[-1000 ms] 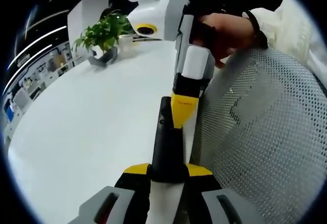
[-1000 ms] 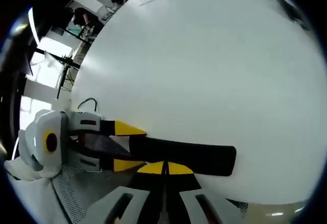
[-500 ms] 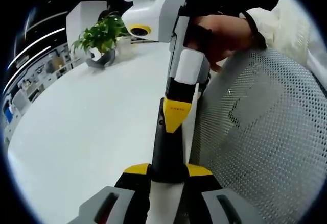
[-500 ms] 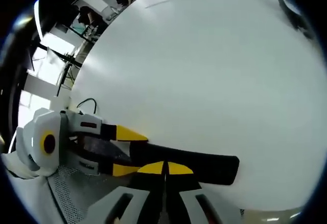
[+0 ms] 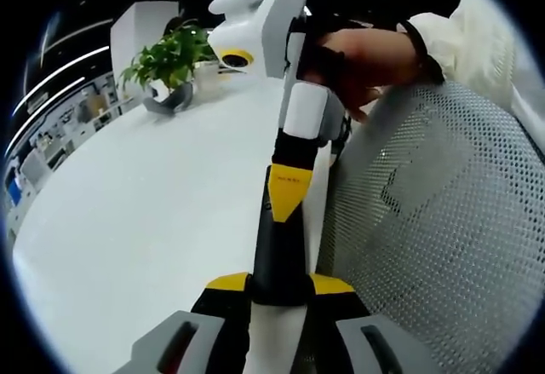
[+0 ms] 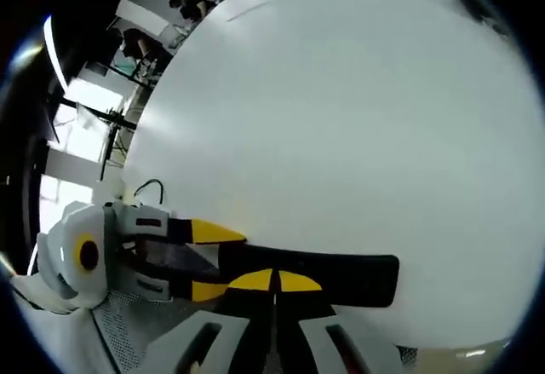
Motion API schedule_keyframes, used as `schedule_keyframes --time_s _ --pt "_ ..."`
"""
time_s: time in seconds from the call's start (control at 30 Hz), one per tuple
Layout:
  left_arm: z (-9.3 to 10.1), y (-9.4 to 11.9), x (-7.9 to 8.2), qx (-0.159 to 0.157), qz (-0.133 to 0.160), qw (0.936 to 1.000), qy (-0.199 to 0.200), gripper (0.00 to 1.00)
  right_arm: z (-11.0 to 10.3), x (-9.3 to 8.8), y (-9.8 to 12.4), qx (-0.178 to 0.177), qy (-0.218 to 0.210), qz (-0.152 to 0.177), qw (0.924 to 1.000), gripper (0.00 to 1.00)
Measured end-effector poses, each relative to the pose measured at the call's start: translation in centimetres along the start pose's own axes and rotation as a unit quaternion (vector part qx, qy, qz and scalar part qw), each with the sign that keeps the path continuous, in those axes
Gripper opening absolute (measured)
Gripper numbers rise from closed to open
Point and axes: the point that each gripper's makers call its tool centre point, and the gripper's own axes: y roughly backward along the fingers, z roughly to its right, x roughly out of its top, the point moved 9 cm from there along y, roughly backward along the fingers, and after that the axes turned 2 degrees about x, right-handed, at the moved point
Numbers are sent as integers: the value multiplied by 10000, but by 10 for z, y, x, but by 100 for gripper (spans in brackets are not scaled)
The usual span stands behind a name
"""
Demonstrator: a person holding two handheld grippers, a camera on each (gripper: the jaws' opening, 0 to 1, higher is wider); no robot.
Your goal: Press the specified remote control buttons in sequence, fully releasing each button before pressing the next.
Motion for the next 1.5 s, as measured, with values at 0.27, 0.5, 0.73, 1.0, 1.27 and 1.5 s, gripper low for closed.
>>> schedule_keyframes --time_s 0.27,0.5,0.73,1.0,1.27,1.5 --pt "0 -1 1 25 -29 10000 36 25 1 2 -1 -62 3 55 10000 0" --pt "0 -1 1 50 -39 10000 74 25 -1 1 0 -65 37 82 9999 0" --pt "0 -1 1 53 7 10000 85 25 -1 0 1 -92 77 93 9999 0" --pt "-1 -1 -1 65 79 9999 109 25 -11 -1 -5 7 474 -44 9989 0" --pt "0 -1 0 80 84 9999 103 25 -14 -3 -7 5 683 -134 9976 0" --pt "0 -1 0 78 87 9999 95 25 -10 -4 -7 55 474 -29 9989 0"
